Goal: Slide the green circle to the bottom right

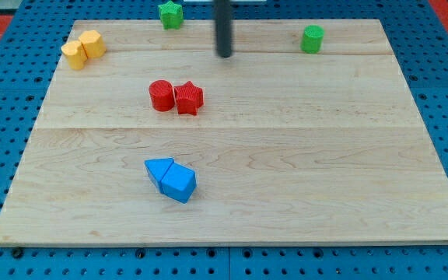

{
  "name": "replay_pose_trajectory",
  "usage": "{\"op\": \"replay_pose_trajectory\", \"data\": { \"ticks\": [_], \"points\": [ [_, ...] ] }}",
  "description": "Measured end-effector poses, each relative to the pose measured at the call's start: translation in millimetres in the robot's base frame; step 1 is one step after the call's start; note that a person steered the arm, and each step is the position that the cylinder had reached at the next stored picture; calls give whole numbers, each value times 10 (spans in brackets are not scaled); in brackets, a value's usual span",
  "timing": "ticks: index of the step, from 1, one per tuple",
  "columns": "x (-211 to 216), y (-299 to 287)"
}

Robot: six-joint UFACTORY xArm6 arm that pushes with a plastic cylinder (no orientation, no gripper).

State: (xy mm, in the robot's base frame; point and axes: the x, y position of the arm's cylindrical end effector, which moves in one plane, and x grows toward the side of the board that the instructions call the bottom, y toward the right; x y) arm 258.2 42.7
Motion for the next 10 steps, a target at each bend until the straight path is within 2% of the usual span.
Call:
{"op": "replay_pose_trajectory", "data": {
  "ticks": [1,2,3,4,5,6,7,9,10],
  "points": [
    [-411,764],
    [-204,1503],
    [612,1400],
    [323,1672],
    [-237,1665],
    [-30,1257],
    [484,987],
    [-105,1098],
    [-78,998]
  ]
}}
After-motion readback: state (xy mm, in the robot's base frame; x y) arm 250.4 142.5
